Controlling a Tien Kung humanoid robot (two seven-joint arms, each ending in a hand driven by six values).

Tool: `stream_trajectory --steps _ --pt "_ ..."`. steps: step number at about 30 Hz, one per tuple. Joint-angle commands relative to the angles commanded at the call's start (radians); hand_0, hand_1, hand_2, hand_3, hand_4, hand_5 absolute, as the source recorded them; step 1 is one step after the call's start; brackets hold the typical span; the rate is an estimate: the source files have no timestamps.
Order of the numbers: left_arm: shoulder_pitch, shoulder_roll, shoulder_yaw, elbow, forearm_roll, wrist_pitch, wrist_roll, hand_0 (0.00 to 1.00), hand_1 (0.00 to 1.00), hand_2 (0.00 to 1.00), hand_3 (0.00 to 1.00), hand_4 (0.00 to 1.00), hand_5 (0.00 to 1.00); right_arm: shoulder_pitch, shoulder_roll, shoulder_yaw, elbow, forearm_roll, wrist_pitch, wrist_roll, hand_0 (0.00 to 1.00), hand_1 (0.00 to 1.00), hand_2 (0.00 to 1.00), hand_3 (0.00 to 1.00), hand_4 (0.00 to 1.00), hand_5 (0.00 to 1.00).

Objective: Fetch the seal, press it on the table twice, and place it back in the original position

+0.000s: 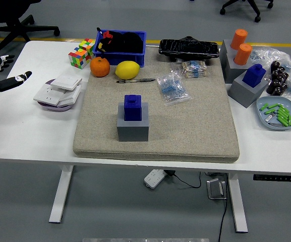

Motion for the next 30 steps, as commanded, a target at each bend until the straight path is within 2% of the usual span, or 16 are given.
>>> stream_trajectory --steps 30 --pt "-0.005 -0.004 0.0 0.012 -0.005 0.002 0.002 0.896 0.892 0.881 0.883 0.836 0.441 -0.005 -0.003 0.015 0.001 -0.007 -0.003 0.0 0.735 0.684 0.653 0.622 0.726 0.518"
